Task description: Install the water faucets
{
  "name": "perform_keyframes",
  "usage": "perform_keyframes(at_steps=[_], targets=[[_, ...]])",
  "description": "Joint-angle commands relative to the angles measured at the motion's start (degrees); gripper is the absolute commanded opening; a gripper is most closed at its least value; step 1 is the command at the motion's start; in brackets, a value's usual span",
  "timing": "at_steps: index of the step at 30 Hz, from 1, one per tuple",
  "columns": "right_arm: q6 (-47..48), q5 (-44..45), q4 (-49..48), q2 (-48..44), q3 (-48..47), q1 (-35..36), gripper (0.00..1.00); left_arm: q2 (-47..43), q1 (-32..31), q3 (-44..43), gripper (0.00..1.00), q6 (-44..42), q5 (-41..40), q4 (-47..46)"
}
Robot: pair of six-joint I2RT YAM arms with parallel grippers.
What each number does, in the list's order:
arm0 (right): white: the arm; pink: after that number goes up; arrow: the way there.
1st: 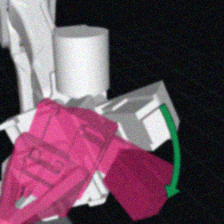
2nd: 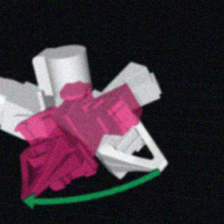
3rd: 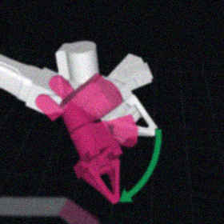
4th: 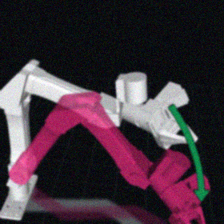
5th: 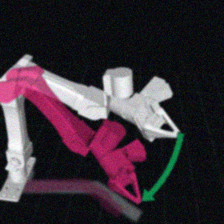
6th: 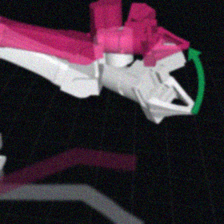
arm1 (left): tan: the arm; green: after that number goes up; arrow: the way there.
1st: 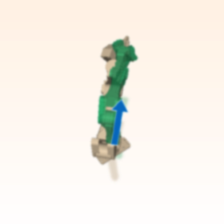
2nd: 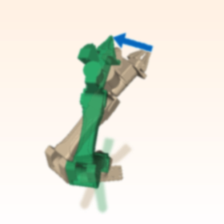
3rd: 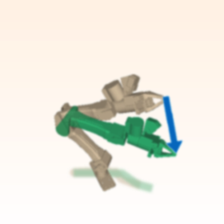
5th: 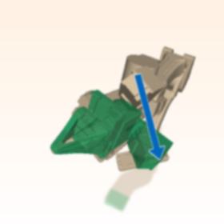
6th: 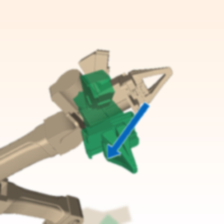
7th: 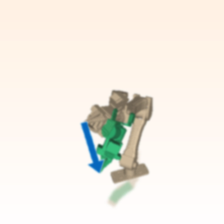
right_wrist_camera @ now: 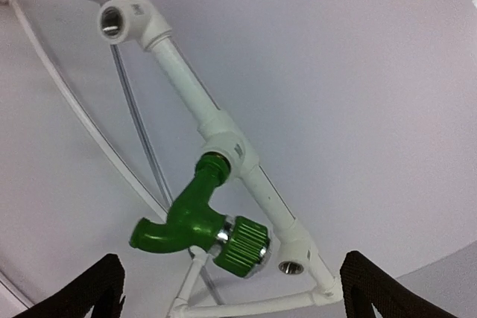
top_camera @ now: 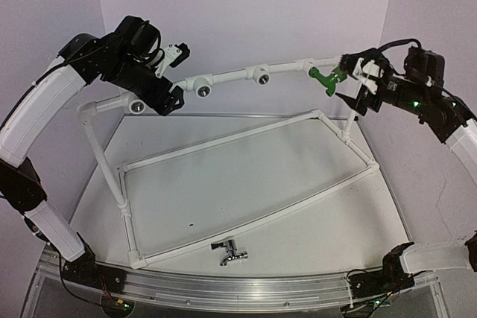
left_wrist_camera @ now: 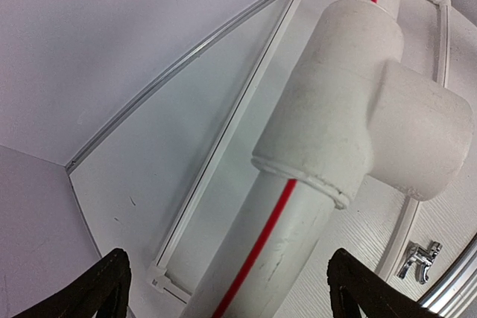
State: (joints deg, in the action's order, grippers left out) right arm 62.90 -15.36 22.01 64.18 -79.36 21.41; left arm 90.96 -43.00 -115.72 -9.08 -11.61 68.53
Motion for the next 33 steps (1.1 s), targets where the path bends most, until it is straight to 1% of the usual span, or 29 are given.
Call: perform_keyframes(at_steps=[1,4,8,11,14,16,17,18,24,29,33], targets=[[27.8,13.7,-9.1,-0.8,5.4,5.4,0.98,-1.3,0.0,0.6,0.91,1.0,2.4,-0.6],[33.3,18.2,-14.1,-0.1,7.8,6.5,0.98,-1.1,0.0,0.7,0.91,1.1,3.1,-0.7],[39.5,21.1,-22.7,0.2,12.8,6.9,0.98,-1.0,0.0,0.9,0.91,1.1,3.4,-0.9],[40.2,21.7,-28.4,1.0,14.9,7.1,0.98,-1.1,0.0,1.2,0.91,1.0,3.6,-1.3],[38.8,22.0,-30.8,2.5,14.8,7.7,0.98,-1.3,0.0,1.4,0.91,1.1,3.7,-1.6],[37.8,22.3,-31.6,3.4,14.8,8.2,0.96,-1.2,0.0,1.4,0.91,1.2,3.7,-1.8],[37.4,22.3,-32.0,3.6,14.9,8.4,0.94,-1.2,0.0,1.3,0.91,1.1,3.7,-1.8],[37.0,22.3,-32.4,4.0,15.0,8.5,0.89,-1.1,0.0,1.3,0.91,1.2,3.7,-1.7],[32.6,22.7,-33.1,5.7,15.6,8.9,0.76,-1.2,0.0,1.0,0.91,1.2,3.8,-1.8],[22.9,24.3,-32.7,7.1,14.4,9.0,0.67,-1.2,0.0,0.9,0.91,1.2,3.8,-1.7],[13.3,24.6,-30.0,7.1,13.5,8.9,0.54,-1.2,0.0,1.0,0.90,1.3,3.9,-1.9]])
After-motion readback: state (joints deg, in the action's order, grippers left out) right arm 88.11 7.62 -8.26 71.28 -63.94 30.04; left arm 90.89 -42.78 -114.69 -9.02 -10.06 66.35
